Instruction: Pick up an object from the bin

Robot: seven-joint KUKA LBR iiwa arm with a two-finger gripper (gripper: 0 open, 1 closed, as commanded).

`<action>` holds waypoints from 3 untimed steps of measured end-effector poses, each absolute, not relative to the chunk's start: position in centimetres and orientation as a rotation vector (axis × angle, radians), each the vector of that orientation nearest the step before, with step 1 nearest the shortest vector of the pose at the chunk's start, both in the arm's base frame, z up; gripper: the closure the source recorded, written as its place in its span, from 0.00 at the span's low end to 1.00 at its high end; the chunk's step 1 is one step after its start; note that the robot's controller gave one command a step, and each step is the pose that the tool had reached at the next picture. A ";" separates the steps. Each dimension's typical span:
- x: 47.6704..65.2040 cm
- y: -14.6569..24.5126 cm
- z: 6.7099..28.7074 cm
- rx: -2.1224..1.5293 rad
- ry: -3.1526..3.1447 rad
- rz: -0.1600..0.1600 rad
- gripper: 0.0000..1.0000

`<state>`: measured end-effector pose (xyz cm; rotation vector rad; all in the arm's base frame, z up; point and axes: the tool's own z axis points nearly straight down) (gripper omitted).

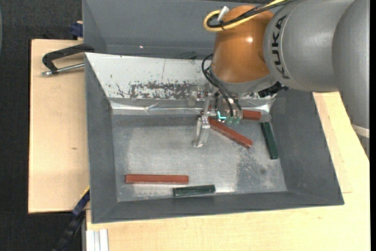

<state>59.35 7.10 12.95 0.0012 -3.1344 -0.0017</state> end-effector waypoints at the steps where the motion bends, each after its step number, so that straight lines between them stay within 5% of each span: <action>1: 59.6 7.1 13.4 0.000 -3.143 -0.003 0.00; 2: 57.2 3.0 10.1 0.146 -3.142 -0.003 0.00; 3: 58.6 3.2 8.6 0.219 -3.142 -0.004 1.00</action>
Offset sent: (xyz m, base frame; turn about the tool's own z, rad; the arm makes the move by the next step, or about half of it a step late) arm -0.0436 -0.0832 -0.0595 -0.1632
